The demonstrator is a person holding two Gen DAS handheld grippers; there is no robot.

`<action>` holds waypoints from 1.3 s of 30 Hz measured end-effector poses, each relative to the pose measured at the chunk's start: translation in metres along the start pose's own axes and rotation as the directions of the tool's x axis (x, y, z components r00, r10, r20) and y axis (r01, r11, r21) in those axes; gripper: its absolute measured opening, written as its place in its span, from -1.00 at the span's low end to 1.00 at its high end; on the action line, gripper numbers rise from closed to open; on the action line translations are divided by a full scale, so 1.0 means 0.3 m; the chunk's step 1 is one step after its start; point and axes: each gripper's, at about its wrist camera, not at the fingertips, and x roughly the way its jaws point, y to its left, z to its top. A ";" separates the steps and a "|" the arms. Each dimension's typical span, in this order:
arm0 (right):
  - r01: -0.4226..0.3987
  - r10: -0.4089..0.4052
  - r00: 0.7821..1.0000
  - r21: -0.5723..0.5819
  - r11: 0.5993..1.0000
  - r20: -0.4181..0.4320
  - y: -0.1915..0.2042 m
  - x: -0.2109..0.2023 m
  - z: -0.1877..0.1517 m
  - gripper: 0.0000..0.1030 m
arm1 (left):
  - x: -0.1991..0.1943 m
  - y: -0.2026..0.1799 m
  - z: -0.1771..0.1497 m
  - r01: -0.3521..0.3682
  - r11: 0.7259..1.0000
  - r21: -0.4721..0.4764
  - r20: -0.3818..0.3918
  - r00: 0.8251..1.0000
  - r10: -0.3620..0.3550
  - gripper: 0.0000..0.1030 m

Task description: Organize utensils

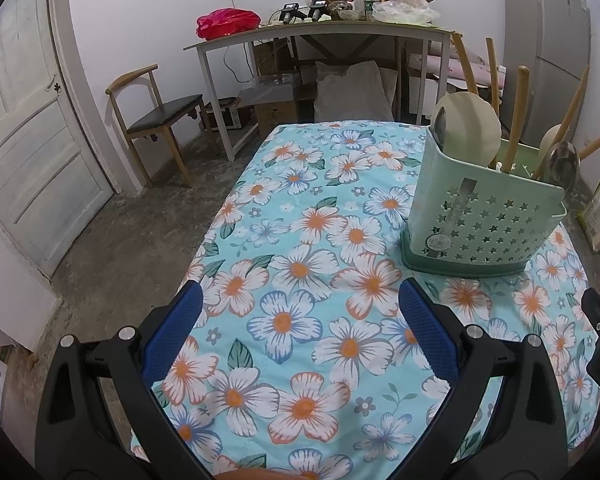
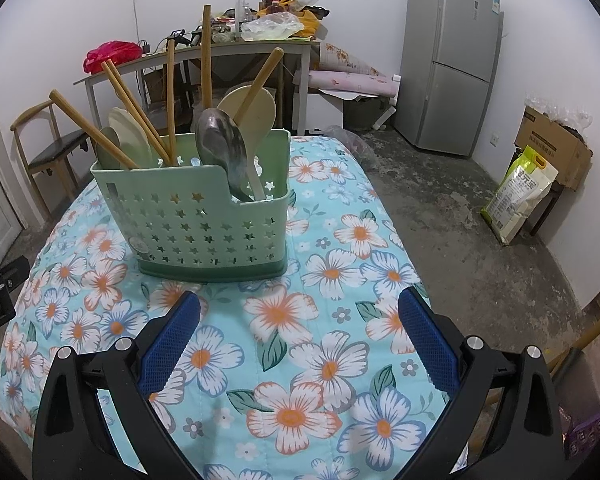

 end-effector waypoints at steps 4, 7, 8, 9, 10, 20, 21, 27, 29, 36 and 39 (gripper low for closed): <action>-0.001 0.001 1.000 0.001 1.000 0.001 0.000 -0.001 0.000 0.87 | 0.000 0.001 0.000 0.001 1.000 0.000 0.001 1.000 -0.001 0.84; -0.001 0.002 1.000 0.000 1.000 0.003 0.001 -0.002 0.000 0.87 | 0.001 0.001 0.000 0.002 1.000 0.001 -0.001 1.000 -0.002 0.84; -0.001 0.001 1.000 0.000 1.000 0.003 0.001 -0.002 0.000 0.87 | 0.000 0.001 0.000 0.002 1.000 0.002 -0.001 1.000 -0.002 0.84; -0.001 0.001 1.000 0.001 1.000 0.002 0.001 -0.003 -0.001 0.87 | 0.000 0.001 0.001 0.002 1.000 0.003 -0.001 1.000 -0.002 0.84; -0.002 0.002 1.000 0.001 1.000 0.002 0.001 -0.003 0.000 0.87 | -0.001 0.001 0.000 0.001 1.000 0.001 -0.001 1.000 -0.001 0.84; -0.001 0.001 1.000 0.000 1.000 0.003 0.001 -0.004 0.000 0.87 | -0.002 0.000 0.000 0.002 1.000 0.001 -0.001 1.000 -0.002 0.84; -0.001 0.001 1.000 0.000 1.000 0.003 0.001 -0.004 0.000 0.87 | -0.001 0.000 0.001 0.002 1.000 0.001 -0.002 1.000 -0.002 0.84; -0.002 0.002 1.000 0.001 1.000 0.003 0.003 -0.011 0.003 0.87 | -0.003 0.000 0.001 0.002 1.000 0.001 -0.003 1.000 -0.002 0.84; -0.002 0.002 1.000 0.002 1.000 0.003 0.002 -0.010 0.003 0.87 | -0.002 0.000 0.001 0.001 1.000 0.001 -0.001 1.000 -0.001 0.84; -0.003 0.003 1.000 0.008 1.000 0.003 0.000 -0.019 0.005 0.87 | -0.001 -0.001 0.000 0.003 1.000 0.001 -0.003 1.000 -0.003 0.84; -0.004 0.004 1.000 0.008 1.000 0.002 0.000 -0.016 0.003 0.87 | -0.001 -0.002 0.000 0.005 1.000 0.003 -0.005 1.000 -0.005 0.84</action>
